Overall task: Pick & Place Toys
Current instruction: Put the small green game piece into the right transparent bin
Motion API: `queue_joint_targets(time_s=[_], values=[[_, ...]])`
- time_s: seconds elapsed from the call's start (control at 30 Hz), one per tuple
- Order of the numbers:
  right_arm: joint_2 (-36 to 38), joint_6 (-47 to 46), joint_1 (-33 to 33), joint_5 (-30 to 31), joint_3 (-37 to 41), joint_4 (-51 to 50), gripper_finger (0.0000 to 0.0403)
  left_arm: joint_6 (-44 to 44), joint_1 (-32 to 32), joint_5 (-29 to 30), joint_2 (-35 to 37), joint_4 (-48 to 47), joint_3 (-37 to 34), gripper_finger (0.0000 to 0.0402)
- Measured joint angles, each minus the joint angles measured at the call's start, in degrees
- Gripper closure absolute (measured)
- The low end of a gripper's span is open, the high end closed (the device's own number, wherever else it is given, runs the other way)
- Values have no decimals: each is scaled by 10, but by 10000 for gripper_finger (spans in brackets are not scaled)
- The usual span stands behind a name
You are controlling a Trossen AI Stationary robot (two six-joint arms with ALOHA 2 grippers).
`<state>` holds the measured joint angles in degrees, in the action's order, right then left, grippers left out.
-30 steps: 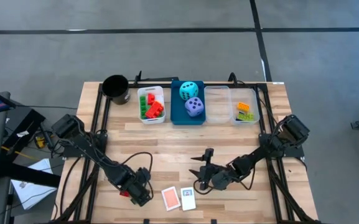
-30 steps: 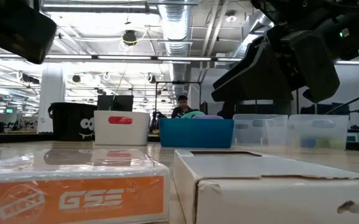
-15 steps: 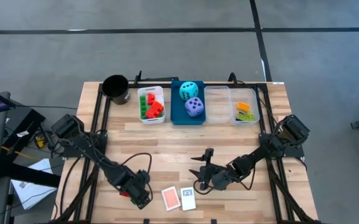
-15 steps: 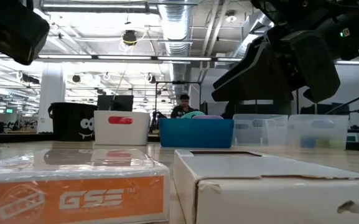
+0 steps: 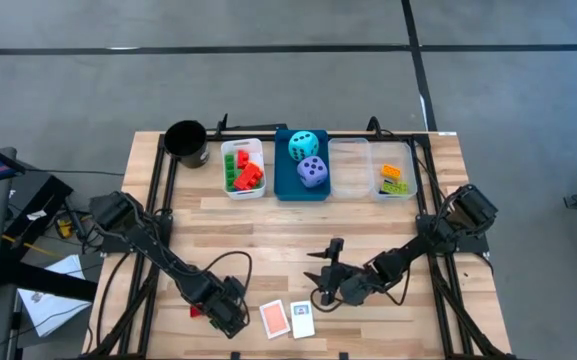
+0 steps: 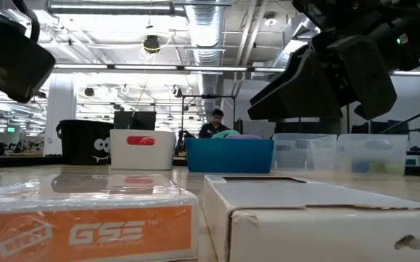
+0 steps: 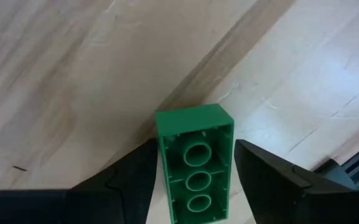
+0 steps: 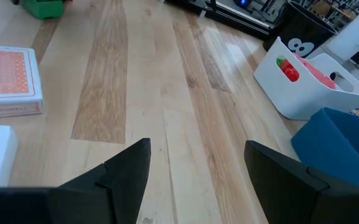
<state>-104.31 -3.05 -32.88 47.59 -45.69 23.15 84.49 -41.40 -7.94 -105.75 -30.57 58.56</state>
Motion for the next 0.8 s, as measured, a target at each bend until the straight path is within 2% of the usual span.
queue_joint_targets(time_s=[0.2, 0.37, 0.47, 0.63, 0.7, 0.8], values=[[0, -7, 1, 0, 0, -2, 148, 27, 7, -4, 18, -12, -2, 204], [0, -7, 0, 0, 0, -5, 148, 33, 9, -1, 36, -28, -6, 270], [0, -15, 0, 0, 0, -9, 148, 29, 9, -1, 37, -26, -6, 273], [0, -15, 0, 1, 0, -5, 148, -25, 13, 4, 64, -15, -6, 273], [0, -15, 0, 1, 0, -3, 148, -66, 18, 27, 88, -16, -6, 273], [0, -12, 0, 1, 0, 1, 148, -127, 29, 134, 134, -15, -6, 273]])
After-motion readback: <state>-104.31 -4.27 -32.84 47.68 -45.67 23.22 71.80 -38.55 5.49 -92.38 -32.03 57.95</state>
